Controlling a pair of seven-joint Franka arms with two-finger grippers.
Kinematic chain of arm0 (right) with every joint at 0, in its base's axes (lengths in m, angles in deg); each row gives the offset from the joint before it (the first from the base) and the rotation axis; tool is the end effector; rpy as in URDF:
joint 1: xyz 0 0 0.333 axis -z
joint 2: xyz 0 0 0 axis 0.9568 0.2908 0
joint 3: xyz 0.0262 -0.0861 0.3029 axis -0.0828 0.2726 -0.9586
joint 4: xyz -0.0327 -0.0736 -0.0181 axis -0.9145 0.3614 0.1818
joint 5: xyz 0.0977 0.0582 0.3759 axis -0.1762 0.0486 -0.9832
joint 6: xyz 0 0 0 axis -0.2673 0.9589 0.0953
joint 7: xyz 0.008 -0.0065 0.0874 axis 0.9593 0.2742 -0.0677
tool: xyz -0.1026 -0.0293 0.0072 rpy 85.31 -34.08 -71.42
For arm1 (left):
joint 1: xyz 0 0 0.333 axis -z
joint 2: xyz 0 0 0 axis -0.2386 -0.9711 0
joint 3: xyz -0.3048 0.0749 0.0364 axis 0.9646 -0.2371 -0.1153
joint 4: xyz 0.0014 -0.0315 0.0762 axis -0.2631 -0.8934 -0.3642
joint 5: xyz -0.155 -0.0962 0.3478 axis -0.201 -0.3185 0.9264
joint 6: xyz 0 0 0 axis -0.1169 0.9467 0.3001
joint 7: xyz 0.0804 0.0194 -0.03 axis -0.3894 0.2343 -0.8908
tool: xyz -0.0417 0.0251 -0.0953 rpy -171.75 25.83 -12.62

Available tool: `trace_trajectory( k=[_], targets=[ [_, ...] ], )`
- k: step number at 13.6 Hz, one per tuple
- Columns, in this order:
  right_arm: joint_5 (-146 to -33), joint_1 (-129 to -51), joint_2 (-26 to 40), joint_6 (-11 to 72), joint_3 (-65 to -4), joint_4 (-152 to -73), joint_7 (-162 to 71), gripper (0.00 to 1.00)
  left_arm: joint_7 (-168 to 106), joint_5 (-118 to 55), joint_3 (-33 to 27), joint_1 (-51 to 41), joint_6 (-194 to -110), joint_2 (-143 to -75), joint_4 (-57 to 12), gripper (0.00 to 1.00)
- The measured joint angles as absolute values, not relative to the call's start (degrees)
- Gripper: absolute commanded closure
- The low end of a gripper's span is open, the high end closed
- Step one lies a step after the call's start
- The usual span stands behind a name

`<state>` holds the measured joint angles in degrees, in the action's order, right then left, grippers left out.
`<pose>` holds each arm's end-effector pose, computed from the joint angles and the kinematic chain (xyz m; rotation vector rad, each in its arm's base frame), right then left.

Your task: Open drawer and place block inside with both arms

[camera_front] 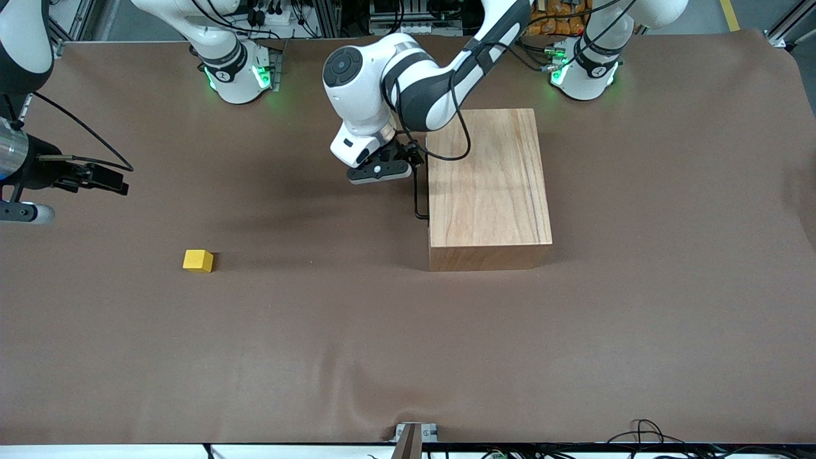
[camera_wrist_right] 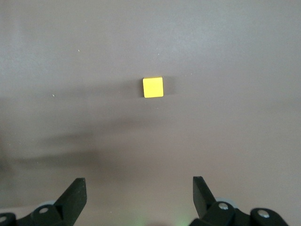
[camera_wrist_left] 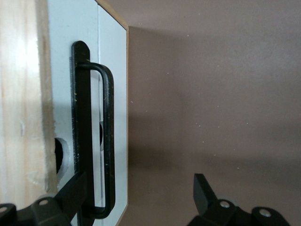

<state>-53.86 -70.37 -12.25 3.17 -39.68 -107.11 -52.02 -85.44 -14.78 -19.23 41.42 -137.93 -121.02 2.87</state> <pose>0.5663 -0.0241 0.5545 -3.1043 0.1202 0.2536 0.3996 -0.5950 0.3489 -2.9608 -0.0309 -0.0168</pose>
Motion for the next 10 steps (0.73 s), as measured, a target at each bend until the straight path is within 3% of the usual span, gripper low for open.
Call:
trace_trajectory(
  k=[10],
  targets=[
    [-53.85,-70.24,-12.23,7.33,-39.56,-110.23,-52.01,0.00,-84.47,-13.98,-19.39,41.61,-137.54,-123.23,2.82,0.00]
  ],
)
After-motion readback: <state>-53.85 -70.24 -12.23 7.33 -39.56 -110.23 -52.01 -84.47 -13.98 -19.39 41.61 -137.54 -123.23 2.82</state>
